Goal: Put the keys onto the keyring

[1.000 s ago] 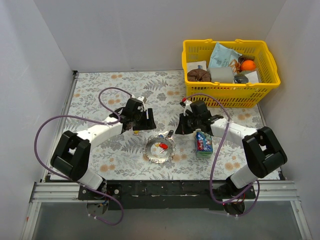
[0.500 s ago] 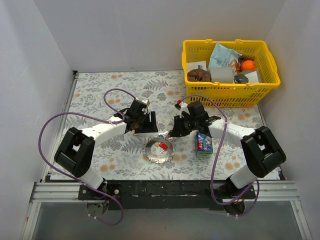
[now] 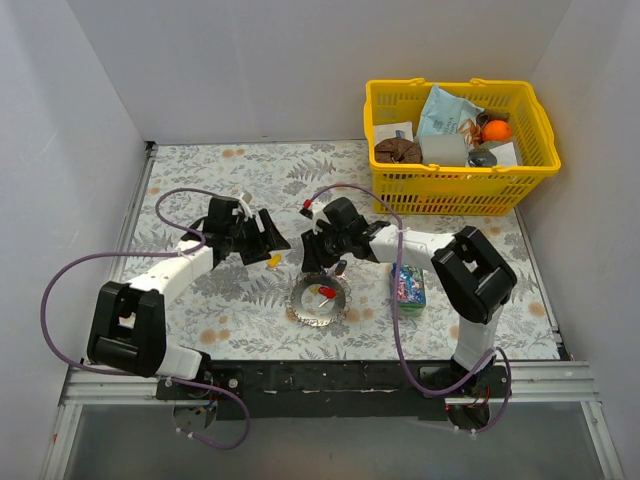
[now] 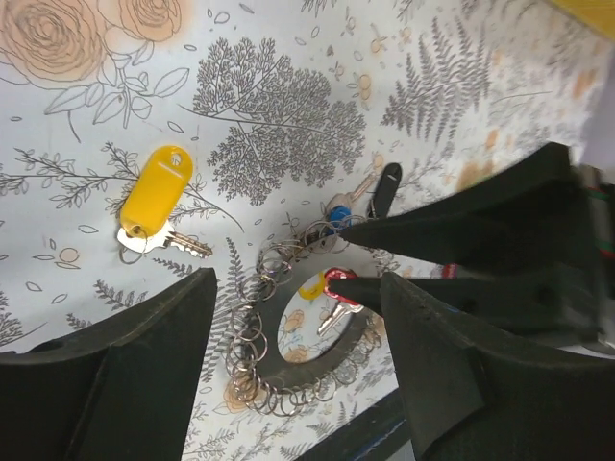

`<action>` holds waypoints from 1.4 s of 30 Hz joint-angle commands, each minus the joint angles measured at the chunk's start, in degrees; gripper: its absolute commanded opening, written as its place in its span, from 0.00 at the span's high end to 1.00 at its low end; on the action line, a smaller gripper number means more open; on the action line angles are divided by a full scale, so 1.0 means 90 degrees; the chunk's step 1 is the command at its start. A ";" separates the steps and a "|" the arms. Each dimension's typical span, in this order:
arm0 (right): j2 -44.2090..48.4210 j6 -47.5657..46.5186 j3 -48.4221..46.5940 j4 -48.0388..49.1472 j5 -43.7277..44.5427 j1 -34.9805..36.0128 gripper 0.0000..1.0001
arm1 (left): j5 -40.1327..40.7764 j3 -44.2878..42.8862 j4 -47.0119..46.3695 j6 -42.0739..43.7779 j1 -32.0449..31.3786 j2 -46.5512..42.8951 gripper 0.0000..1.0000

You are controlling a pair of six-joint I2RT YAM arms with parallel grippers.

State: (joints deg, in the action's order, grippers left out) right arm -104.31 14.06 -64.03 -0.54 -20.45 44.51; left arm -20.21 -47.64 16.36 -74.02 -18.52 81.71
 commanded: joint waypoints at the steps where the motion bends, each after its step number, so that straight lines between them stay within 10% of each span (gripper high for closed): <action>1: -0.0401 -0.0215 -0.0570 -0.0282 0.0348 0.0103 0.57 | -0.1445 0.0254 -0.0460 -0.0213 0.0466 -0.0456 0.31; 22: -0.0978 -0.0225 -0.0776 -0.0370 -0.0355 0.0152 0.99 | -0.1456 0.0303 -0.0343 -0.0047 0.0554 -0.0349 0.31; 42: -0.0547 -0.2478 -0.1361 -0.1900 -0.1028 0.0152 0.99 | -0.0743 -0.0098 0.0994 0.1017 0.0554 -0.0505 0.32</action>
State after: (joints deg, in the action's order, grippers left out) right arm -110.02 1.30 -71.83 -9.98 -26.15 45.52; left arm -28.91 -46.52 21.30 -68.34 -13.91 79.05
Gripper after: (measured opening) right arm 0.024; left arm 0.687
